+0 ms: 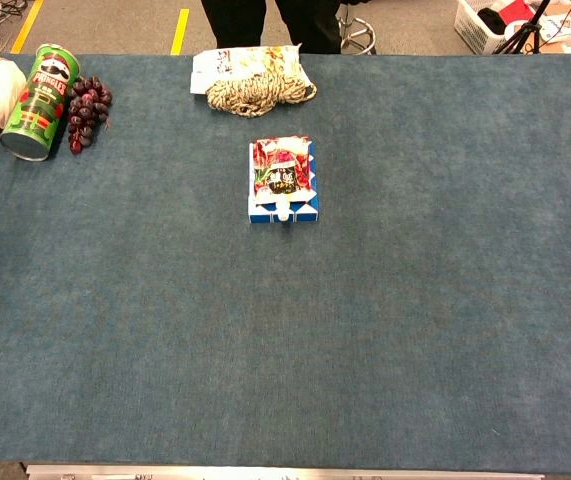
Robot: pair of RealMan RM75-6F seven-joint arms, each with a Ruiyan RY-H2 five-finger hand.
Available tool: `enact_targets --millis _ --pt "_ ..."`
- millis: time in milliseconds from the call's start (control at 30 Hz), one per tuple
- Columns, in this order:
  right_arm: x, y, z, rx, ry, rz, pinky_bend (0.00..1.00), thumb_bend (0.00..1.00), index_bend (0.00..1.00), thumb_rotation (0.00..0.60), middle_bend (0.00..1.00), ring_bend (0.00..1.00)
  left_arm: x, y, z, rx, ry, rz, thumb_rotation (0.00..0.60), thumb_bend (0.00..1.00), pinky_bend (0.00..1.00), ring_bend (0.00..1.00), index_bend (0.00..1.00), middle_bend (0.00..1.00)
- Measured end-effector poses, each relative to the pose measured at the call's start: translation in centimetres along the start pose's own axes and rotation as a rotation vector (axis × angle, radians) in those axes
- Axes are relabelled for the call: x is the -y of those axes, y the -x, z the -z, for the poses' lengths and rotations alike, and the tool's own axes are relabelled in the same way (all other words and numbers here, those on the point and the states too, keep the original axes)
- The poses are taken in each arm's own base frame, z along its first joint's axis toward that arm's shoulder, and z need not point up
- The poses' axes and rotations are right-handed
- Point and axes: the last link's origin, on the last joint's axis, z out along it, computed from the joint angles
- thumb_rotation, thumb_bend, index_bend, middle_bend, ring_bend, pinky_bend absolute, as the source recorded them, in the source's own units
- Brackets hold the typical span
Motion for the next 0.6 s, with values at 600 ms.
enact_targets --millis 600 --pt "0.3 -0.23 0.24 0.008 -0.02 -0.011 0.52 0.44 0.25 0.6 0.16 0.2 -0.07 0.12 -0.02 -0.002 0.001 0.0 0.6 0.61 0.43 0.04 0.09 0.0"
